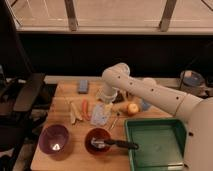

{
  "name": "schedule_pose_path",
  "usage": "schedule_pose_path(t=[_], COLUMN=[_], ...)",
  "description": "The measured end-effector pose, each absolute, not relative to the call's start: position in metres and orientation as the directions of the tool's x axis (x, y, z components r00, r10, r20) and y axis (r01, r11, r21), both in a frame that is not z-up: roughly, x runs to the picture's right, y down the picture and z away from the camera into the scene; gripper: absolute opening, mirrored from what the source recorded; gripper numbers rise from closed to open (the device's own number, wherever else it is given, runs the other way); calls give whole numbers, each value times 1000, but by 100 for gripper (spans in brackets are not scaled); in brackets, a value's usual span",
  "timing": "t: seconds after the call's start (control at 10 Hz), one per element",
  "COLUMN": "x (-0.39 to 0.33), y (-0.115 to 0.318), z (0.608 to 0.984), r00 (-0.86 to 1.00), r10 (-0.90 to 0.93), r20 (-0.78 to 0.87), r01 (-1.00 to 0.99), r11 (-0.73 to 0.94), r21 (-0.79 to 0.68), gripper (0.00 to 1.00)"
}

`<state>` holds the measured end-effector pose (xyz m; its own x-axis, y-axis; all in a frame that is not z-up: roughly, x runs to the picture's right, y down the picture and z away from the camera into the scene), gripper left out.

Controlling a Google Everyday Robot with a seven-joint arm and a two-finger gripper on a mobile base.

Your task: Place towel in tray

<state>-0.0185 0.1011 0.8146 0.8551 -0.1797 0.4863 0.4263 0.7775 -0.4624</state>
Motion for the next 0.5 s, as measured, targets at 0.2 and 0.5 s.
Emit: schedule_pose_path(t=[0.2, 0.5], x=[-23, -16], y=[120, 147], z=[831, 854], r00=[855, 871], r10=[-178, -158], r20=[488, 465], r01=[435, 423], r11=[757, 723], r21=[-487, -546], gripper=[65, 65])
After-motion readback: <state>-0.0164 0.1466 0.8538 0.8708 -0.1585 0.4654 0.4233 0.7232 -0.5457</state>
